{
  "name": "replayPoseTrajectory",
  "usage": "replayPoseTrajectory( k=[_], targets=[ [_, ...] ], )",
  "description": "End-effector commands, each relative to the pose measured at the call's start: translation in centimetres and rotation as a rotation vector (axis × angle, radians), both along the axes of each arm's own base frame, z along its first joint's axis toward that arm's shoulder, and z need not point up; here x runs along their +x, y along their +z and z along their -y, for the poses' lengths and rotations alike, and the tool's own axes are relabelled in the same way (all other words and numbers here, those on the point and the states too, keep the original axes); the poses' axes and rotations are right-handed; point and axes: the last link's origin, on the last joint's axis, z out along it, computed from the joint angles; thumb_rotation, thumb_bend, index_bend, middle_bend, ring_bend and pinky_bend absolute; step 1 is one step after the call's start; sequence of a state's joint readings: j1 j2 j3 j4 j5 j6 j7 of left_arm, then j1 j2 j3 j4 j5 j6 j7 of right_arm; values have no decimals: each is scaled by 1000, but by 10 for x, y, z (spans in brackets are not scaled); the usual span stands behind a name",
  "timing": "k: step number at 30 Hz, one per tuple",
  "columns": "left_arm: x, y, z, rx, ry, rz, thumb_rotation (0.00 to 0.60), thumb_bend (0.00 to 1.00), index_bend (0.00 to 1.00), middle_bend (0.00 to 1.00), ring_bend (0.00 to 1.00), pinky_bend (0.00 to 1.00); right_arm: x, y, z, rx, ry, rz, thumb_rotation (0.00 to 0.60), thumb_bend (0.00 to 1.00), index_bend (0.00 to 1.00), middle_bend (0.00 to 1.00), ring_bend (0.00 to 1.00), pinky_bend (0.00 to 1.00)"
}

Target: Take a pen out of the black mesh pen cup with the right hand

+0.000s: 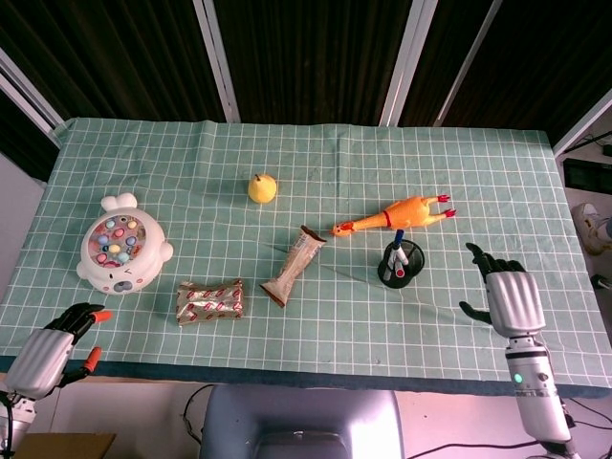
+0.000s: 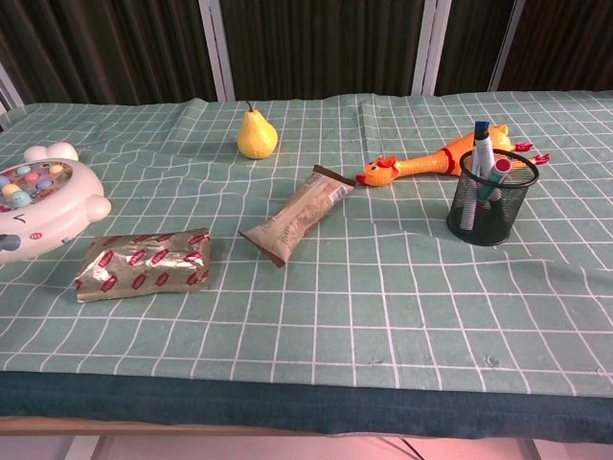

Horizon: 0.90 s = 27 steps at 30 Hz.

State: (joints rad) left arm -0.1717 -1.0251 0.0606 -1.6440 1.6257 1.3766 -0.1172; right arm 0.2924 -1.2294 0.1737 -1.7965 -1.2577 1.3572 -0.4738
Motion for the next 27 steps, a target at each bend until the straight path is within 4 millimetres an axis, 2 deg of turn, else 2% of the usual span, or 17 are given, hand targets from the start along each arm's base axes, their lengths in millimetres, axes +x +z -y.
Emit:
replayPoseTrajectory(
  k=[1,6,10,15,27],
  targets=[
    [0,1,0,5,1,6,600,458,247,167,123,361,23,-8,25,66,28,-15,600,157,380,625,670,635],
    [-2,3,0,8,6,11,600,458,247,167,123,361,38,-25,44,102,91,-71,600,157,509,830,893,803],
    [-2,3,1,9,7,13,600,458,247,167,123,361,44,-35,53,105,126,-103,600,182,574,914,988,915],
    [-2,4,1,10,6,15,600,458,247,167,123,361,45,-47,56,162,120,-112,600,230,595,949,1000,959],
    [-2,3,1,7,6,13,600,458,247,167,123,361,45,-58,66,177,135,-113,600,396,628,974,1000,984]
  ],
)
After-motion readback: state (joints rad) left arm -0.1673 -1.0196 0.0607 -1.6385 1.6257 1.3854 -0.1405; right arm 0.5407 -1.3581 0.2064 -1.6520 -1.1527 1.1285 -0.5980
